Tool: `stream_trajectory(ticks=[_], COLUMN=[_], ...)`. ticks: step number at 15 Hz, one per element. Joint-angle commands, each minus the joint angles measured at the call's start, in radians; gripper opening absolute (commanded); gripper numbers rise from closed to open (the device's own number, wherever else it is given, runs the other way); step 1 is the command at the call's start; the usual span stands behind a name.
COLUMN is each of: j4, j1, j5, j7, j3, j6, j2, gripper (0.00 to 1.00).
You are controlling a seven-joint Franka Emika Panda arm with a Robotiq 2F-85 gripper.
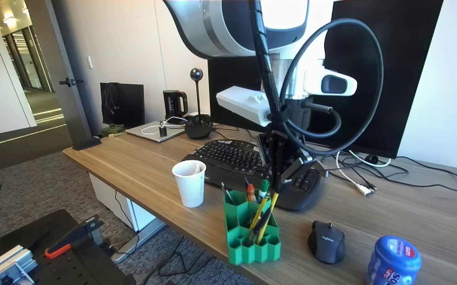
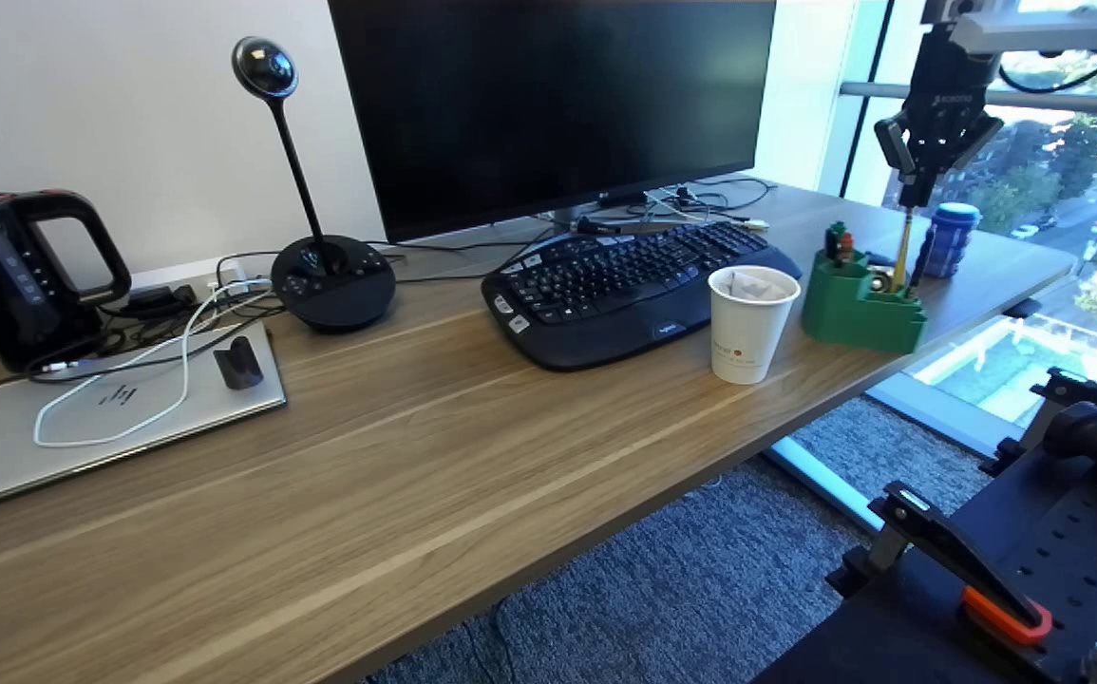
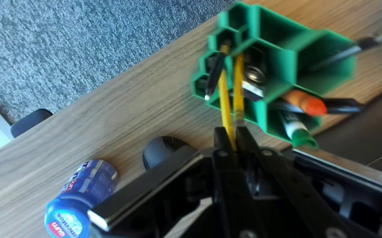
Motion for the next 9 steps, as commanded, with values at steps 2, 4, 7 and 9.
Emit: stream_trajectory(ticks=[2,4,7,9], j4=[0.019,0.015,0.011,0.01], j1=[0.002,0.002,0.003,0.004], j5=[-0.012,-0.01,-0.011,-0.011], j7=[0.012,0.006,0.007,0.009], j3=[-0.003,-0.001,0.0,0.0], j6=[-0.002,0.0,0.006,0.014], j2=[0.01,0.005,0.0,-0.001], gripper=[0.02,0.02,0.02,0.02])
